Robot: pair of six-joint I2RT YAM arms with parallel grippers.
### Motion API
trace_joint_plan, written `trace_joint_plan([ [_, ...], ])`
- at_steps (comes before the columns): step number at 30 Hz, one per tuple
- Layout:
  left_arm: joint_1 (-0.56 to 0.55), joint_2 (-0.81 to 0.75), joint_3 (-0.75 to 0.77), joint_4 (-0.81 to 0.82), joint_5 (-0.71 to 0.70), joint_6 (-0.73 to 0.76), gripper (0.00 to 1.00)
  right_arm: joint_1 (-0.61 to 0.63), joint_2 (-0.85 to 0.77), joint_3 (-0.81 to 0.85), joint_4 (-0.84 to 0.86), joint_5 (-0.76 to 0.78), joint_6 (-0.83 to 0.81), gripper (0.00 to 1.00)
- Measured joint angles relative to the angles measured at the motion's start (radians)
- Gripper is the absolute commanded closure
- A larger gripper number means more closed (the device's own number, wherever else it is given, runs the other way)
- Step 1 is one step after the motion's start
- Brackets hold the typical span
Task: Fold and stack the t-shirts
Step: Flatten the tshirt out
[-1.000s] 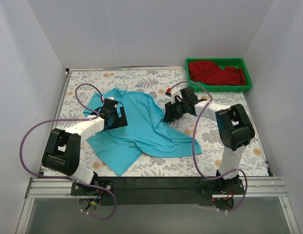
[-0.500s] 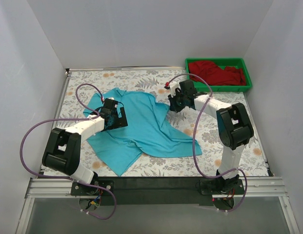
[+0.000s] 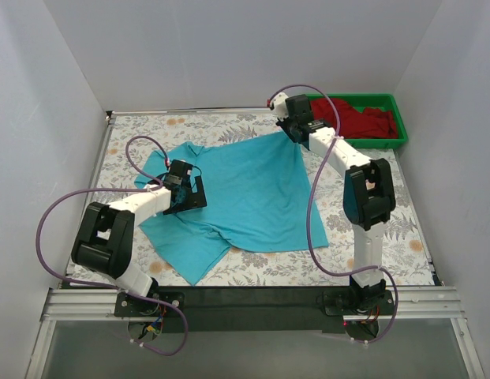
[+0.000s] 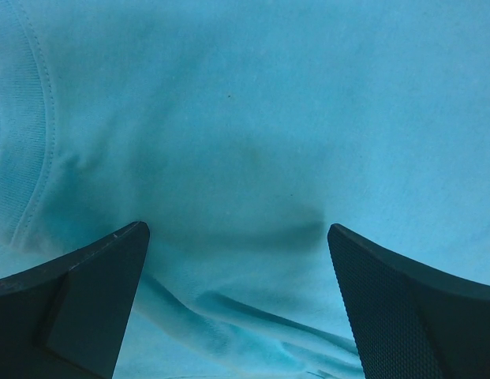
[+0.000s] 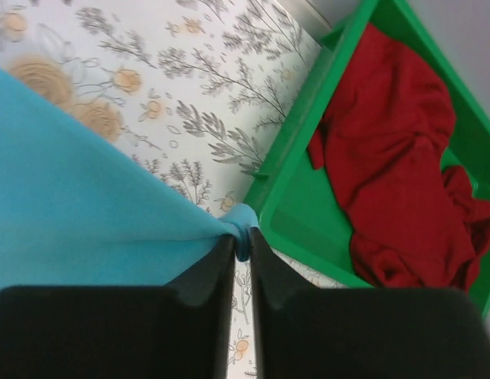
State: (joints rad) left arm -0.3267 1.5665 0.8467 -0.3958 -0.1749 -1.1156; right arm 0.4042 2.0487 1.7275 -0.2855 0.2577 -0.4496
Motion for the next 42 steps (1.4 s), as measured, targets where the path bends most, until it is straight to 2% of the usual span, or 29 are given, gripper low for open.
trace_joint_plan([
  [1, 0.000, 0.005, 0.002, -0.001, 0.000, 0.001, 0.10, 0.000, 0.026, 0.022, -0.008, 0.033, -0.006, 0.63],
  [2, 0.000, 0.008, 0.005, -0.002, 0.000, 0.001, 0.10, 0.000, 0.051, 0.042, -0.015, 0.068, -0.003, 0.56],
  [4, 0.000, 0.011, 0.009, -0.003, 0.000, 0.000, 0.10, 0.000, 0.086, 0.063, -0.030, 0.121, -0.009, 0.48],
  [8, 0.000, 0.013, 0.011, -0.008, -0.001, 0.000, 0.10, -0.001, 0.096, 0.059, -0.066, 0.170, 0.029, 0.48],
  [11, 0.000, 0.013, 0.013, -0.011, -0.003, -0.002, 0.10, -0.004, 0.052, -0.002, -0.073, 0.142, 0.107, 0.49],
  [21, 0.000, -0.048, 0.012, -0.030, -0.090, -0.043, 0.10, -0.005, -0.322, -0.544, -0.094, -0.250, 0.517, 0.51],
  [25, 0.002, -0.125, 0.012, -0.054, -0.136, -0.080, 0.10, 0.000, -0.413, -0.741, -0.089, -0.327, 0.615, 0.50],
  [30, 0.020, -0.212, 0.012, -0.109, -0.167, -0.120, 0.10, -0.008, -0.517, -0.892, -0.086, -0.322, 0.686, 0.50],
  [34, 0.033, -0.278, 0.010, -0.156, -0.193, -0.129, 0.10, -0.060, -0.599, -0.982, -0.063, -0.303, 0.732, 0.50],
  [42, 0.044, -0.369, 0.019, -0.241, -0.211, -0.147, 0.10, -0.135, -0.679, -1.028, -0.099, -0.199, 0.760, 0.47],
])
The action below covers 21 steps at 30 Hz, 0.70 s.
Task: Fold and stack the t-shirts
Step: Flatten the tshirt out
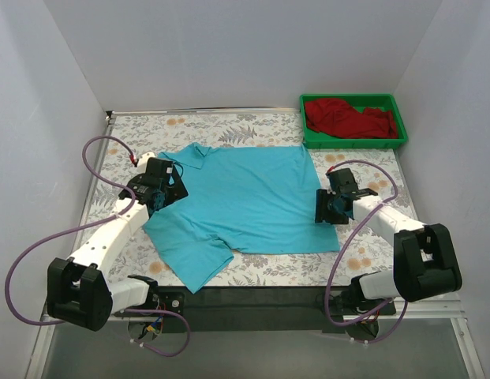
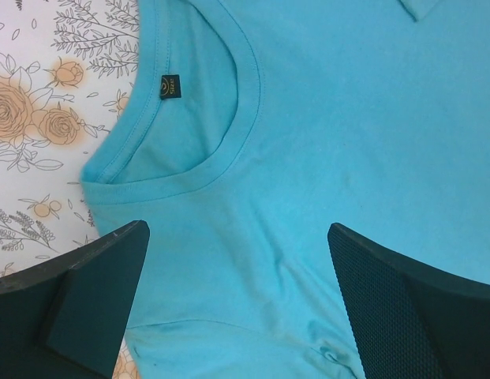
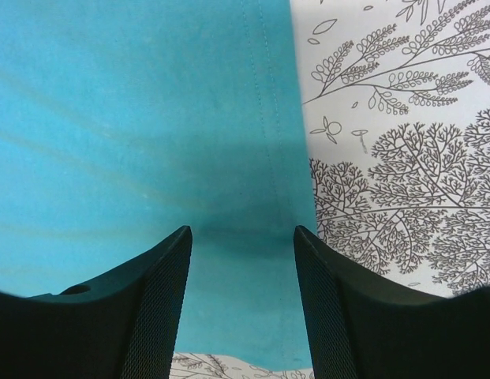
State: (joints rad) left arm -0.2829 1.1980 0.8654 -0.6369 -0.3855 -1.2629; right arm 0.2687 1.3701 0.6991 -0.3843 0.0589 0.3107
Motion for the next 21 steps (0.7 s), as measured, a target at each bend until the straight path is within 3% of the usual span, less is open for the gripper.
trace_joint_plan([
  [5, 0.000, 0.003, 0.079, -0.063, 0.001, -0.002, 0.10, 0.079, -0.029, 0.042, -0.046, 0.004, -0.056, 0.48],
  [11, 0.000, 0.003, 0.219, -0.112, -0.002, -0.001, 0.10, 0.449, -0.019, 0.210, 0.002, -0.082, -0.117, 0.55],
  [15, 0.000, 0.002, 0.280, -0.128, -0.023, 0.002, 0.10, 0.652, 0.103, 0.353, 0.074, -0.171, -0.183, 0.58],
  [21, 0.000, 0.001, 0.309, -0.152, -0.047, 0.003, 0.10, 0.826, 0.394, 0.563, 0.111, -0.279, -0.323, 0.58],
])
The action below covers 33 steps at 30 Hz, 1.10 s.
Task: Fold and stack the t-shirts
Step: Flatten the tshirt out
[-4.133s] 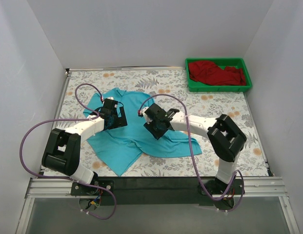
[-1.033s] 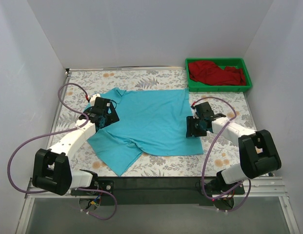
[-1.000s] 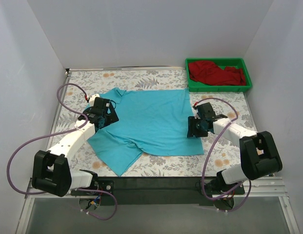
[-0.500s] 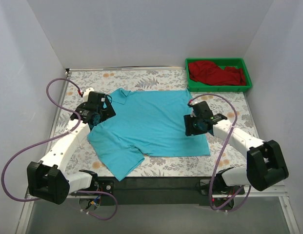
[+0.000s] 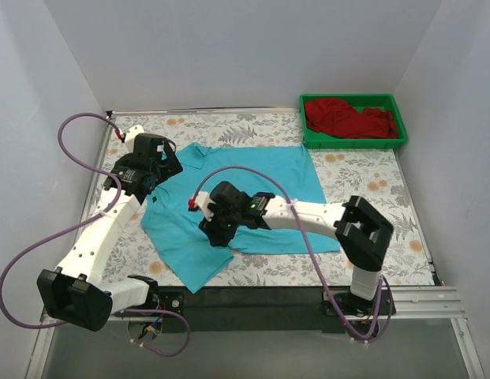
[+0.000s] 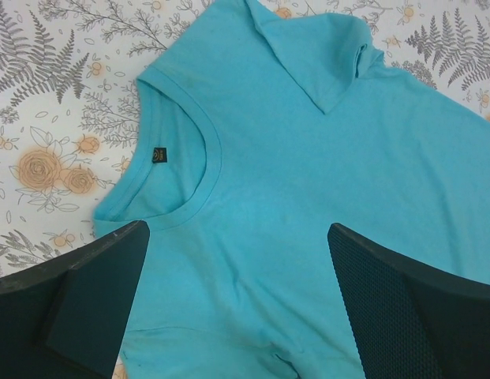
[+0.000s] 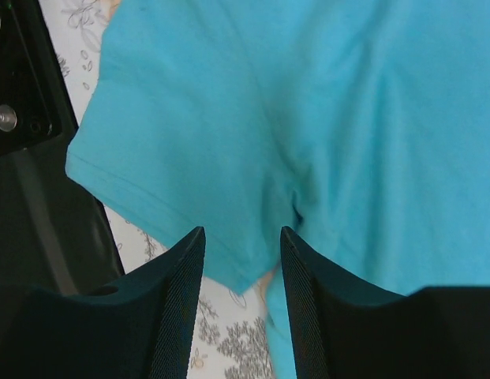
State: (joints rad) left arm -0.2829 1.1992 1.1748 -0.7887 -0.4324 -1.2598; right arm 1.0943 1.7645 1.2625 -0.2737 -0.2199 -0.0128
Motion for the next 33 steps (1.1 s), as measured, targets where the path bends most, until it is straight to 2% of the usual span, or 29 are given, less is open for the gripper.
trace_joint_plan([
  [6, 0.000, -0.013, 0.005, -0.006, -0.023, 0.003, 0.11, 0.102, 0.196, 0.118, -0.011, -0.035, -0.132, 0.57],
  [14, 0.000, -0.017, 0.016, -0.004, -0.032, 0.014, 0.11, 0.166, 0.336, 0.259, -0.097, -0.026, -0.288, 0.57],
  [23, 0.000, -0.013, 0.018, -0.005, -0.042, 0.016, 0.11, 0.266, 0.362, 0.327, -0.230, -0.085, -0.421, 0.56],
  [33, 0.000, -0.008, 0.017, 0.006, -0.067, 0.027, 0.11, 0.280, 0.362, 0.338, -0.314, -0.181, -0.482, 0.56],
])
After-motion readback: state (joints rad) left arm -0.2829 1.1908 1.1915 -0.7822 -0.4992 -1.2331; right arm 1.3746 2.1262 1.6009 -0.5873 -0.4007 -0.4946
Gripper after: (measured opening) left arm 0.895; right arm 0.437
